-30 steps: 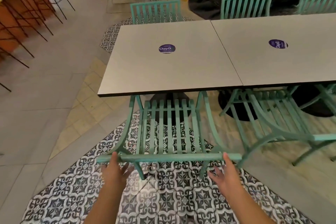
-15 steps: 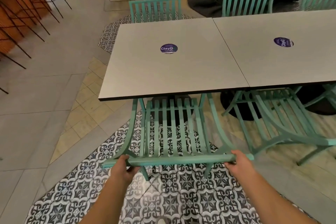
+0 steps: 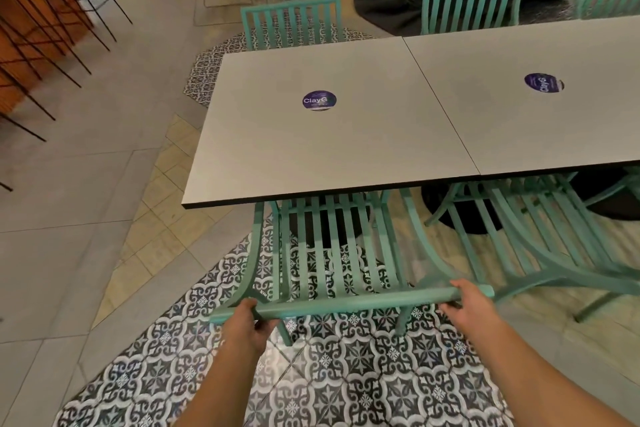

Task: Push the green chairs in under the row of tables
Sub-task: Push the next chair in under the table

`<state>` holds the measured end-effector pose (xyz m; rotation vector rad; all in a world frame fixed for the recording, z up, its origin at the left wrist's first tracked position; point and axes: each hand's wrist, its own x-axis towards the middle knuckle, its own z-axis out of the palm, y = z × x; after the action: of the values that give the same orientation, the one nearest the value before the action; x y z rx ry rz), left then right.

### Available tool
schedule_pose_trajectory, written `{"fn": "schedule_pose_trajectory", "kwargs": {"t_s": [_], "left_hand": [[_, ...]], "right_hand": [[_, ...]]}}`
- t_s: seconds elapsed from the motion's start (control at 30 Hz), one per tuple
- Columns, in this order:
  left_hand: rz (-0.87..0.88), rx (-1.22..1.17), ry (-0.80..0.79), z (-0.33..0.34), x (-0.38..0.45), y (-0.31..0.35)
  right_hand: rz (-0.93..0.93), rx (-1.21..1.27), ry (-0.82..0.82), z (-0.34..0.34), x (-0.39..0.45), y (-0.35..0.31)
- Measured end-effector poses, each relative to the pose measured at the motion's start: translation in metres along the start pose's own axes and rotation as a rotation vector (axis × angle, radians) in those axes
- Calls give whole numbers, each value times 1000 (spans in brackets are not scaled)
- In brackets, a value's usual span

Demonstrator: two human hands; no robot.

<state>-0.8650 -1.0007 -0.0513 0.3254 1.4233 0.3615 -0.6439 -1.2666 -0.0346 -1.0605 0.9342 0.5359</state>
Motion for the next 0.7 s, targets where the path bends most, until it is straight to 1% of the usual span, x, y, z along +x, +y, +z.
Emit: {"fn": "schedule_pose_trajectory", "kwargs": {"t_s": [0.03,0.07,0.13,0.17,0.3,0.47,0.57,0.7], "left_hand": [[7,16,6,2,1,2],[12,25,16,3,1,5],[16,28,33,4,4,10],[12,26,39,5,7,13],[2,44,52,5,8,20],[13,9,45,7,11,24],[27,31,54,10,12,21],[26,56,62,12,14,19]], "right_hand": [[7,-20,-11,-1,11,1],[-9,-76,36,0,9,0],[3,-117,16,5,9,1],[14,-113,1,6,14,4],[39,-113,25,12,17,10],[50,-139,-20,12,23,9],[38,-97,-28,14,22,4],[51,-106,-41,14,19,2]]}}
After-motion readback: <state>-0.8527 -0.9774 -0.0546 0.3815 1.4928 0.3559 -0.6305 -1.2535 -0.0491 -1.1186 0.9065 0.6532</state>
